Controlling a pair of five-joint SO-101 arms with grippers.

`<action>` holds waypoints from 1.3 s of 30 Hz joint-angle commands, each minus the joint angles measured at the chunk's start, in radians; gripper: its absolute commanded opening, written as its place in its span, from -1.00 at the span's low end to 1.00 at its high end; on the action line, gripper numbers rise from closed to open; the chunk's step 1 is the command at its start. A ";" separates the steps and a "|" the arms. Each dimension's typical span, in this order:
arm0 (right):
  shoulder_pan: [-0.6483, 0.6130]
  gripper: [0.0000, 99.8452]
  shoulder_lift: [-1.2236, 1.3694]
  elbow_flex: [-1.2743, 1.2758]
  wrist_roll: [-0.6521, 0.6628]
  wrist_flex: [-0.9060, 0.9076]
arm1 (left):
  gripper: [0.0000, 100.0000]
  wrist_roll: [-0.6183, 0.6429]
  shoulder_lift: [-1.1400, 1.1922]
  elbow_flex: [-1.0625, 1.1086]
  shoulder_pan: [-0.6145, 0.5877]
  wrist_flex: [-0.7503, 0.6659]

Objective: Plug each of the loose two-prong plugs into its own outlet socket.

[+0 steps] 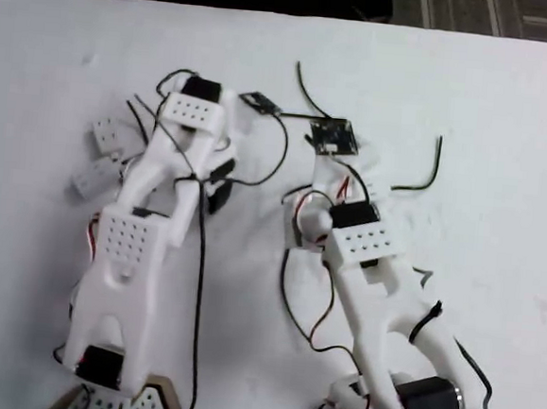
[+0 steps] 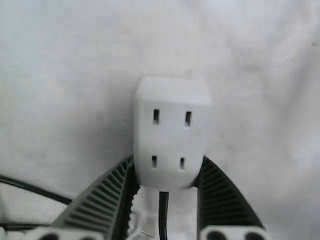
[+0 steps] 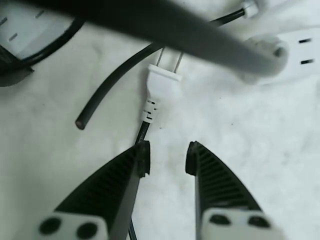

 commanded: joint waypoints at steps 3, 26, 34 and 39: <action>0.015 -0.75 -0.039 -0.006 0.003 -0.008 | -0.95 0.000 -0.259 0.272 0.015 0.003; 0.013 -0.75 -0.039 -0.005 0.003 -0.007 | -0.58 0.008 -0.728 1.154 0.007 -0.397; 0.013 -0.75 -0.039 -0.005 0.003 -0.008 | -0.57 0.008 -1.001 1.152 0.005 -0.298; 0.013 -0.75 -0.039 -0.005 0.003 -0.007 | -0.57 0.008 -1.139 1.152 -0.016 -0.235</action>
